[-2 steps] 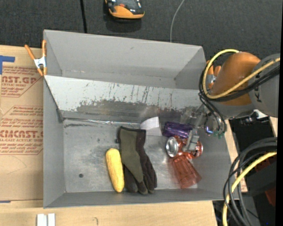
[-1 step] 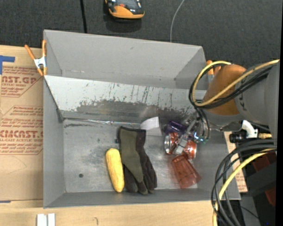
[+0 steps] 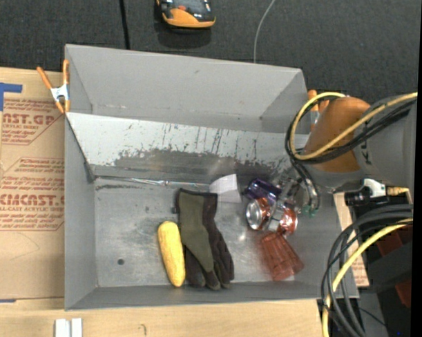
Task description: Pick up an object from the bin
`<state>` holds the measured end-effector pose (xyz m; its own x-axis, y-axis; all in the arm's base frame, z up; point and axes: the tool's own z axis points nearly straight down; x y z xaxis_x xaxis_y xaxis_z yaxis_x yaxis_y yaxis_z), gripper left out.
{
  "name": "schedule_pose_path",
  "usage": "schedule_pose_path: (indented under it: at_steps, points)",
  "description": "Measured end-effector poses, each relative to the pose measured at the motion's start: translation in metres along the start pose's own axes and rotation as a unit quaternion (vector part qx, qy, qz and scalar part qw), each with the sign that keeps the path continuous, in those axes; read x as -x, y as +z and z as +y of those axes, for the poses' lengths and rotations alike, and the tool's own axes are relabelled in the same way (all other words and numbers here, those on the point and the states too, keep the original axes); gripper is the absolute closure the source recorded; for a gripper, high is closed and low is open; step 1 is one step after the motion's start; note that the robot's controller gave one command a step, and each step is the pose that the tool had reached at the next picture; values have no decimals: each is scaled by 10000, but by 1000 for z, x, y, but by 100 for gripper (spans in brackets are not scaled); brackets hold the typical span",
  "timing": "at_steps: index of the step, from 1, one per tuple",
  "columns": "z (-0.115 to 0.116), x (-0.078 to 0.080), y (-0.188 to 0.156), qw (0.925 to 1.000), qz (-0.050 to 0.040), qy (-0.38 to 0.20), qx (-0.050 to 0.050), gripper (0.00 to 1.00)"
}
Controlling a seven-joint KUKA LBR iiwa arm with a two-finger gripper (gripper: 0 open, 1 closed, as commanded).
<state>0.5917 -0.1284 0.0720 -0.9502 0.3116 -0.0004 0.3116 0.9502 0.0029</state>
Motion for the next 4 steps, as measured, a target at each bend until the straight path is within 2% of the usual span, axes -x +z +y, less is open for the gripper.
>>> schedule_pose_path:
  at_steps: [2, 3, 4]
  points:
    - [-1, 0, -2, 9999, -13, -114, -2, 100]
    - [-1, -1, -5, 10000, 2, -82, -6, 100]
    - [-1, -3, -23, 10000, 43, -87, -11, 100]
